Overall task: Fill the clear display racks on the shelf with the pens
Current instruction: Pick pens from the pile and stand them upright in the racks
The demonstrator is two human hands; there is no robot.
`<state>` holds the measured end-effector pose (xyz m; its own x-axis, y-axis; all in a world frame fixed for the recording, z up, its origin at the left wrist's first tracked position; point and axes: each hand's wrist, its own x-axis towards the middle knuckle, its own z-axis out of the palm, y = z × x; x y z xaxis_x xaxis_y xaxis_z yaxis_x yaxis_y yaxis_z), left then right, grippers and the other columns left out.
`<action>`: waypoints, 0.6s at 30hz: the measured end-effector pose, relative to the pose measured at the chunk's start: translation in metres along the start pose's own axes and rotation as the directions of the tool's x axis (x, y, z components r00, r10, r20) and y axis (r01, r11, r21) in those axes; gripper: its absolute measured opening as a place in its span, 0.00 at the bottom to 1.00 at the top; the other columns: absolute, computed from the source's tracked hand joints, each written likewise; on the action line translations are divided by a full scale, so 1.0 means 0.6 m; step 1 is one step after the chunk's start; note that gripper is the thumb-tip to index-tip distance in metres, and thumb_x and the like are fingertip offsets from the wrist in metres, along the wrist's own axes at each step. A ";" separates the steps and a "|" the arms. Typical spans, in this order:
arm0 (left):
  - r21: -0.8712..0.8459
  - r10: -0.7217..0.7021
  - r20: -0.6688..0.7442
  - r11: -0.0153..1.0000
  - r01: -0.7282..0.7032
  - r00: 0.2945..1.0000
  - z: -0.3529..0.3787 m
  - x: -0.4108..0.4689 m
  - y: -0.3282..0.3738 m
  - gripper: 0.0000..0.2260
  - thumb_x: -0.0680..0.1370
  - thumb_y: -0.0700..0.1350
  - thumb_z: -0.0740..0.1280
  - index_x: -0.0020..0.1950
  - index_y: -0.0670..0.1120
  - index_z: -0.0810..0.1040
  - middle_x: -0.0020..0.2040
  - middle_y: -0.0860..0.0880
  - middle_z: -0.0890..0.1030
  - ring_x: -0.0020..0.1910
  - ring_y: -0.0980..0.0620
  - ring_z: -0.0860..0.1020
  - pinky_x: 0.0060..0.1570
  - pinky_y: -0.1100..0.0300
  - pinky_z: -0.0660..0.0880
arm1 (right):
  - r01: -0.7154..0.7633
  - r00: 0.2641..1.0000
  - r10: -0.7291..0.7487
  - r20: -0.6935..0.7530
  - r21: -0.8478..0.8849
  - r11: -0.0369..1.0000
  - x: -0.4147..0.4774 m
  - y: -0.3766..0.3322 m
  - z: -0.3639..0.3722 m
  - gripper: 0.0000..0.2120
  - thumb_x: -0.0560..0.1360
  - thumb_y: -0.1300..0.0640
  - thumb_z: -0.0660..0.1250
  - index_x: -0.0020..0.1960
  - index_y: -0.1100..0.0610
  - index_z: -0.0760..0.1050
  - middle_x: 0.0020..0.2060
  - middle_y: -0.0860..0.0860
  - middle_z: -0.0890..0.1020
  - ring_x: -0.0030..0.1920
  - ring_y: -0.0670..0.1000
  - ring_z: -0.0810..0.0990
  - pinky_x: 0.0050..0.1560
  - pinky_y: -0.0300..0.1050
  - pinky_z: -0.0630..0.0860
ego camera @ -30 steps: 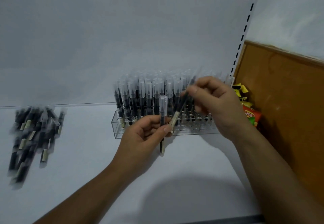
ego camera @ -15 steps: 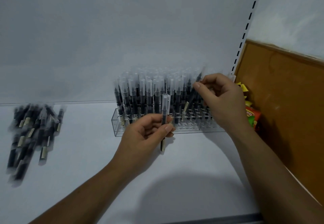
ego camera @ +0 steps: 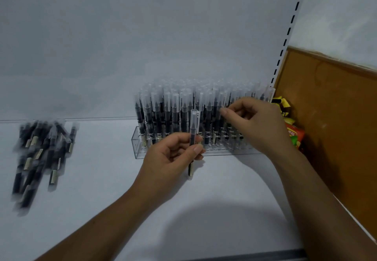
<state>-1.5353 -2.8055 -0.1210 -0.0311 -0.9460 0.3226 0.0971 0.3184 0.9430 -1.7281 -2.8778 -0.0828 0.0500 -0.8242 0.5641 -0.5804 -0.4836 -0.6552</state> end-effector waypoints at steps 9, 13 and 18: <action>0.061 0.071 0.045 0.995 -0.073 0.996 -0.008 0.003 -0.006 0.07 0.72 0.47 0.70 0.48 0.50 0.82 0.43 0.45 0.85 0.44 0.47 0.84 0.45 0.60 0.80 | 0.081 0.888 -0.216 0.406 0.323 0.943 -0.023 -0.042 0.024 0.12 0.70 0.50 0.73 0.48 0.57 0.83 0.46 0.46 0.79 0.43 0.52 0.78 0.41 0.38 0.74; 0.308 0.132 0.050 0.941 -0.142 0.990 -0.011 -0.002 -0.009 0.09 0.74 0.54 0.72 0.52 0.56 0.81 0.47 0.55 0.84 0.48 0.55 0.82 0.49 0.65 0.77 | 0.067 0.910 -0.224 0.349 0.409 0.910 -0.025 -0.044 0.021 0.11 0.71 0.54 0.72 0.47 0.62 0.82 0.44 0.58 0.81 0.39 0.60 0.78 0.37 0.49 0.76; 0.773 0.356 0.144 0.541 -0.330 0.923 -0.017 -0.005 -0.005 0.18 0.76 0.62 0.63 0.61 0.56 0.77 0.59 0.62 0.77 0.62 0.62 0.72 0.63 0.60 0.66 | 0.056 0.998 -0.036 -0.044 0.610 0.790 -0.006 -0.035 -0.014 0.03 0.78 0.60 0.67 0.45 0.55 0.77 0.40 0.50 0.86 0.25 0.44 0.73 0.26 0.36 0.71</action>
<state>-1.5251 -2.8041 -0.1258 -0.1378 -0.7513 0.6455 -0.7066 0.5312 0.4674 -1.7230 -2.8622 -0.0668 0.0348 -0.7924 0.6090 0.0402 -0.6078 -0.7931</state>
